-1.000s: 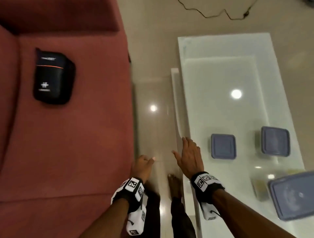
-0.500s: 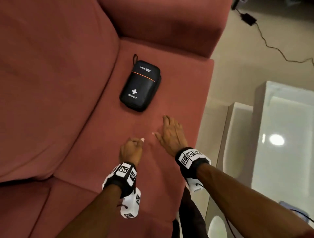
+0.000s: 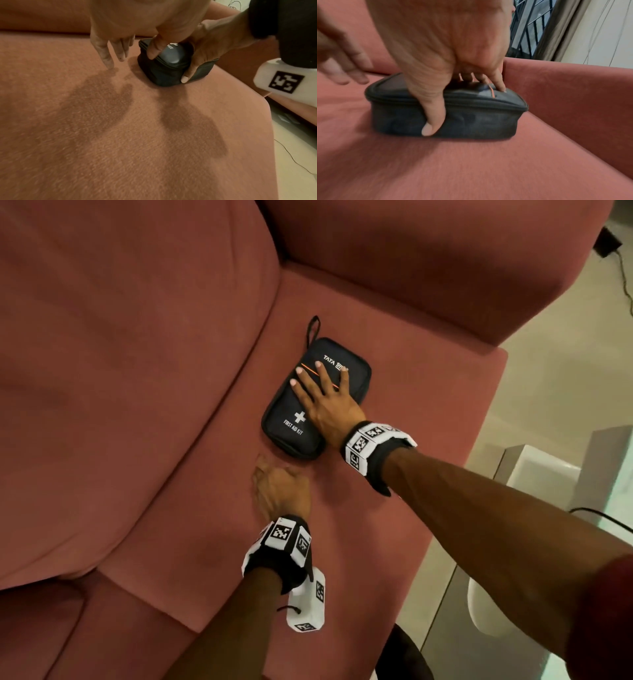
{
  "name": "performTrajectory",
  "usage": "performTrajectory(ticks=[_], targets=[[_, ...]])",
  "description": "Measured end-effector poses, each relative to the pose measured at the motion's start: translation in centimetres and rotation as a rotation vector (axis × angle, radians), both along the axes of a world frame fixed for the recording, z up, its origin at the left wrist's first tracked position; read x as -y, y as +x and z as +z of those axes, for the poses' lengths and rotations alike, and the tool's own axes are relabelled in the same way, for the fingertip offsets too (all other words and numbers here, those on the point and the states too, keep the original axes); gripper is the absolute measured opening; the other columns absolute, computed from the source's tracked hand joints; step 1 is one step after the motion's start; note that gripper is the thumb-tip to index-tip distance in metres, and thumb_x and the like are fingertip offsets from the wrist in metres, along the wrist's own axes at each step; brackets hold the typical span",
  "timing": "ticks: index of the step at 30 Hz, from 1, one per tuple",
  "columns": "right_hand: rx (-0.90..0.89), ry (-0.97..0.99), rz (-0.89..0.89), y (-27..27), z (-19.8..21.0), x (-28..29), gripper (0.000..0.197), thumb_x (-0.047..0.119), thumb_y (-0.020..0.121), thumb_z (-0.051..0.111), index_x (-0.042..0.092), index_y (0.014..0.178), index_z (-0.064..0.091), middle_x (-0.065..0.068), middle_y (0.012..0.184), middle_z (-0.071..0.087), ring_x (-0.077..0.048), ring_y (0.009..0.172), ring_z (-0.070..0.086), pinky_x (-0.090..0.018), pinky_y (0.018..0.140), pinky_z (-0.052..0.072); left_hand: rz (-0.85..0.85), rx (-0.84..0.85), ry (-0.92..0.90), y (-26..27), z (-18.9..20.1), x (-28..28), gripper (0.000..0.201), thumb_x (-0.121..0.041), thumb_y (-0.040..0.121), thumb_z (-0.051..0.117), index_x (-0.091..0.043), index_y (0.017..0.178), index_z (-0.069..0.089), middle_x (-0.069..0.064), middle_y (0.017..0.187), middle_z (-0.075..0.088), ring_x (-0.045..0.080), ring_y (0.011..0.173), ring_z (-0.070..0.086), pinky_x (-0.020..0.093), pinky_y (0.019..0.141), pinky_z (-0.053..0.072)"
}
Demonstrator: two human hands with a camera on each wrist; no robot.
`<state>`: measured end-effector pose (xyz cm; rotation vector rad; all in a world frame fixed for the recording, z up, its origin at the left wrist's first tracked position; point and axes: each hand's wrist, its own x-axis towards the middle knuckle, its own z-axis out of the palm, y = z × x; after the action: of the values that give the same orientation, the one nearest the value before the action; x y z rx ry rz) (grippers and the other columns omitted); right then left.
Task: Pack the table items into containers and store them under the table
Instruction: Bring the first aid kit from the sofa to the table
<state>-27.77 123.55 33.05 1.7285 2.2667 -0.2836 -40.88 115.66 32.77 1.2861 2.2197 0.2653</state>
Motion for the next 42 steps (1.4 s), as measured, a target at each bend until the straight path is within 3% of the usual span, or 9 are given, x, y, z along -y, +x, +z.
performTrajectory(ticks=[5, 9, 13, 18, 26, 29, 35, 38, 42], targets=[[-0.013, -0.036, 0.019, 2.1, 1.1, 4.4, 0.059, 0.003, 0.096, 0.021, 0.003, 0.151, 0.0, -0.015, 0.161, -0.001, -0.054, 0.141, 0.0, -0.066, 0.114, 0.01, -0.077, 0.056, 0.031, 1.8, 1.0, 1.7, 0.063, -0.009, 0.088, 0.053, 0.004, 0.145, 0.028, 0.027, 0.143, 0.044, 0.038, 0.133, 0.042, 0.039, 0.111, 0.032], [-0.081, -0.042, -0.081, 4.4, 1.7, 11.0, 0.063, 0.003, 0.091, 0.014, 0.006, 0.152, 0.003, -0.011, 0.162, 0.002, -0.052, 0.142, 0.003, -0.063, 0.115, 0.013, -0.168, 0.095, 0.092, 3.4, 2.7, 5.5, 0.06, -0.006, 0.092, 0.046, 0.0, 0.148, 0.024, 0.025, 0.148, 0.039, 0.036, 0.136, 0.04, 0.035, 0.111, 0.029], [-0.153, 0.166, -0.345, 7.1, 0.9, 23.3, 0.059, 0.008, 0.086, 0.026, 0.007, 0.145, 0.038, -0.01, 0.151, 0.04, -0.05, 0.133, 0.037, -0.06, 0.102, 0.041, -0.321, 0.171, 0.053, 6.5, 3.7, 11.9, 0.059, -0.009, 0.095, 0.042, -0.004, 0.15, 0.021, 0.02, 0.149, 0.039, 0.035, 0.135, 0.04, 0.036, 0.11, 0.03], [-0.081, 0.193, -0.785, 12.9, 1.7, 42.4, 0.075, 0.001, 0.073, 0.069, 0.005, 0.142, 0.042, -0.011, 0.147, 0.045, -0.051, 0.131, 0.039, -0.062, 0.1, 0.038, -0.665, 0.303, -0.111, 12.1, 4.2, 24.8, 0.063, -0.033, 0.1, 0.041, -0.007, 0.151, 0.016, 0.016, 0.15, 0.039, 0.032, 0.135, 0.042, 0.035, 0.109, 0.033], [0.074, -0.067, -1.244, 24.9, -0.3, 63.8, 0.069, -0.003, 0.088, 0.052, 0.011, 0.15, 0.026, -0.008, 0.156, 0.03, -0.049, 0.14, 0.022, -0.063, 0.111, 0.025, -1.053, 0.352, -0.415, 15.0, 2.9, 40.5, 0.064, -0.052, 0.097, 0.035, -0.017, 0.149, 0.017, 0.008, 0.142, 0.05, 0.025, 0.126, 0.052, 0.031, 0.096, 0.042], [0.073, -0.249, -1.252, 26.3, -1.3, 68.2, 0.074, 0.013, 0.091, 0.055, 0.012, 0.153, 0.013, -0.008, 0.16, 0.016, -0.047, 0.142, 0.016, -0.06, 0.109, 0.03, -1.088, 0.285, -0.472, 14.8, 2.0, 43.2, 0.065, -0.052, 0.097, 0.035, -0.014, 0.148, 0.02, 0.01, 0.138, 0.054, 0.026, 0.124, 0.054, 0.029, 0.092, 0.042], [-0.042, -0.179, -1.322, 25.3, -0.8, 70.1, 0.091, 0.048, 0.088, 0.059, 0.007, 0.152, 0.01, -0.011, 0.161, 0.011, -0.04, 0.145, 0.011, -0.055, 0.11, 0.029, -1.249, 0.093, -0.53, 16.2, 2.7, 47.6, 0.065, -0.052, 0.097, 0.035, -0.013, 0.148, 0.022, 0.015, 0.146, 0.043, 0.031, 0.133, 0.042, 0.043, 0.107, 0.036], [-0.114, -0.026, -1.468, 22.2, 0.7, 69.5, 0.086, 0.05, 0.092, 0.052, 0.001, 0.15, 0.012, -0.019, 0.158, 0.015, -0.035, 0.146, 0.015, -0.048, 0.115, 0.025, -1.426, 0.01, -0.394, 17.2, 4.5, 49.5, 0.063, -0.048, 0.099, 0.033, -0.015, 0.151, 0.019, 0.009, 0.156, 0.029, 0.027, 0.147, 0.019, 0.048, 0.118, 0.018], [-0.396, 0.222, -1.63, 13.6, 3.7, 71.8, 0.071, 0.039, 0.097, 0.049, 0.004, 0.15, 0.019, -0.015, 0.157, 0.023, -0.029, 0.144, 0.023, -0.042, 0.117, 0.024, -1.605, -0.013, -0.291, 15.8, 7.6, 52.6, 0.063, -0.044, 0.1, 0.033, -0.013, 0.152, 0.015, 0.006, 0.16, 0.02, 0.024, 0.149, 0.013, 0.048, 0.12, 0.016]])
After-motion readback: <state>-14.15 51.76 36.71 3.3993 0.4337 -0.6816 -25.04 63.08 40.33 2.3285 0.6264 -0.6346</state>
